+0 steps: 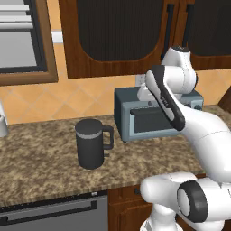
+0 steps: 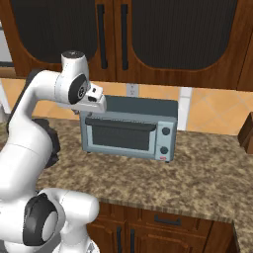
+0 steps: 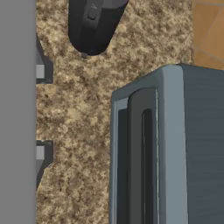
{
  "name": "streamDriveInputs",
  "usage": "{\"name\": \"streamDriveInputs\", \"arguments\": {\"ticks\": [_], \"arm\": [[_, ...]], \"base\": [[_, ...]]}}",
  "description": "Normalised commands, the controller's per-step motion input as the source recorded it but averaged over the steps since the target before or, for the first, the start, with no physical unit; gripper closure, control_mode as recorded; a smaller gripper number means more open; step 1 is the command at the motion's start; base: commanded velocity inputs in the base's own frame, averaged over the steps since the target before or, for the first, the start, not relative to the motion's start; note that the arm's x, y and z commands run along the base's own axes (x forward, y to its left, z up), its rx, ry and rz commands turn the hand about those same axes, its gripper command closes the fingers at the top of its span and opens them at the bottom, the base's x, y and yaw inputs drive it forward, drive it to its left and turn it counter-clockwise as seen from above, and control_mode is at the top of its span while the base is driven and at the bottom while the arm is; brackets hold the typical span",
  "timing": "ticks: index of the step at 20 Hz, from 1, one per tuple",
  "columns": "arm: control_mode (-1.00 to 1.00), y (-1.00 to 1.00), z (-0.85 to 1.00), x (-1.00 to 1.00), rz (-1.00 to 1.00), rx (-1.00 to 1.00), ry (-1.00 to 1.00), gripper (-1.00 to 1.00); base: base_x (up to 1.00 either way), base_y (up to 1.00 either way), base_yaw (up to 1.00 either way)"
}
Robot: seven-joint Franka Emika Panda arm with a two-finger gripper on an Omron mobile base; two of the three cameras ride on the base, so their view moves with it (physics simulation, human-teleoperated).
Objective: Navigate to the fridge.
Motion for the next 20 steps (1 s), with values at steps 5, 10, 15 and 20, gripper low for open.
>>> {"name": "streamDriveInputs", "arguments": {"ticks": [5,10,15,20], "arm": [[-1.0,0.0,0.0,-0.71,0.0,-0.05,-0.09,-1.0],[-1.0,0.0,0.0,-0.97,0.0,-0.05,-0.29,-1.0],[-1.0,-0.01,0.0,-0.57,0.0,-0.04,-0.36,-1.0],[1.0,-0.01,0.01,-0.14,0.0,0.0,-0.14,-1.0]], "base": [[0.0,0.0,0.0],[0.0,0.0,0.0],[0.0,0.0,0.0],[-0.26,0.04,0.0]]}}
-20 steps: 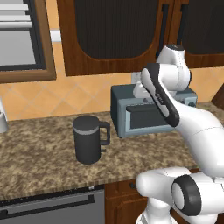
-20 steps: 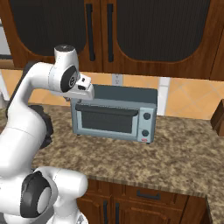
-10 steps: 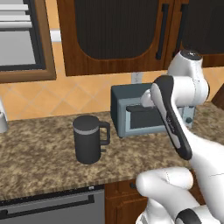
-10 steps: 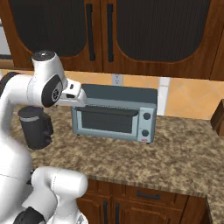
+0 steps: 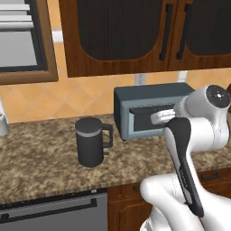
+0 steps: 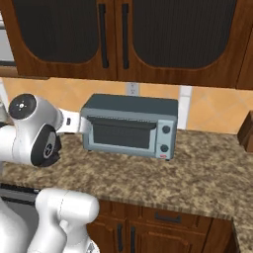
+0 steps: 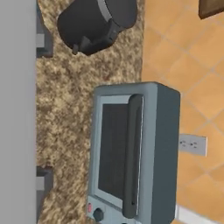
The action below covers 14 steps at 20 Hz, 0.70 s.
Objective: Navigate to the fridge.
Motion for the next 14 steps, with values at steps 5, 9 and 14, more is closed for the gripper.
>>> {"name": "streamDriveInputs", "arguments": {"ticks": [5,9,14], "arm": [[1.0,0.0,0.0,0.0,0.0,0.0,0.0,-1.0],[1.0,0.0,0.0,0.0,0.0,0.0,0.0,-1.0],[1.0,0.0,0.0,0.0,0.0,0.0,0.0,-1.0]], "base": [[-0.65,0.57,0.13],[-0.09,0.82,0.68],[0.0,0.2,0.95]]}}
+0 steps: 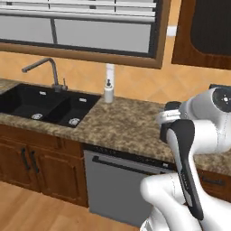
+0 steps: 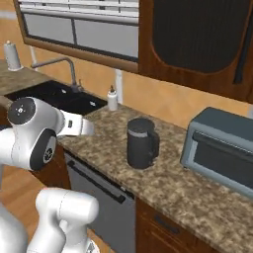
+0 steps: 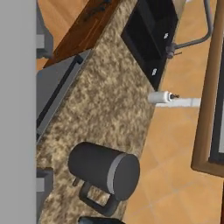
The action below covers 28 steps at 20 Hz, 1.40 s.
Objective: Navigate to the fridge.
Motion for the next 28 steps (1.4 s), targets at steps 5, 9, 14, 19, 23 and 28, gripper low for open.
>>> {"name": "streamDriveInputs", "arguments": {"ticks": [5,9,14,19,23,28], "arm": [[1.0,0.0,0.0,0.0,0.0,0.0,0.0,-1.0],[1.0,0.0,0.0,0.0,0.0,0.0,0.0,-1.0],[1.0,0.0,0.0,0.0,0.0,0.0,0.0,-1.0],[1.0,0.0,0.0,0.0,0.0,0.0,0.0,-1.0],[1.0,0.0,0.0,0.0,0.0,0.0,0.0,-1.0],[1.0,0.0,0.0,0.0,0.0,0.0,0.0,-1.0]], "base": [[0.0,0.01,1.0],[0.0,0.0,1.0],[0.0,0.0,1.0],[0.0,0.12,0.97],[0.04,0.45,0.85],[0.01,0.17,0.94]]}}
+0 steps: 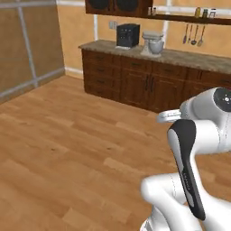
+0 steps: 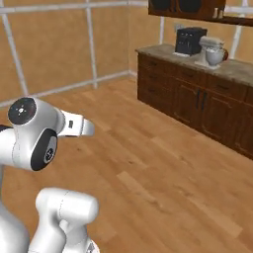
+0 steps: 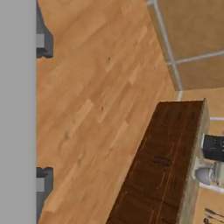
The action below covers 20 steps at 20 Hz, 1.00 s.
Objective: Navigate to the fridge.
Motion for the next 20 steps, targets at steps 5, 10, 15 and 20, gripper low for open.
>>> {"name": "streamDriveInputs", "arguments": {"ticks": [5,10,15,20], "arm": [[1.0,0.0,0.0,0.0,0.0,0.0,0.0,-1.0],[1.0,0.0,0.0,0.0,0.0,0.0,0.0,-1.0],[1.0,0.0,0.0,0.0,0.0,0.0,0.0,-1.0],[1.0,0.0,0.0,0.0,0.0,0.0,0.0,-1.0]], "base": [[0.0,0.0,1.0],[0.0,0.0,1.0],[0.68,-0.13,0.87],[1.0,-0.26,0.71]]}}
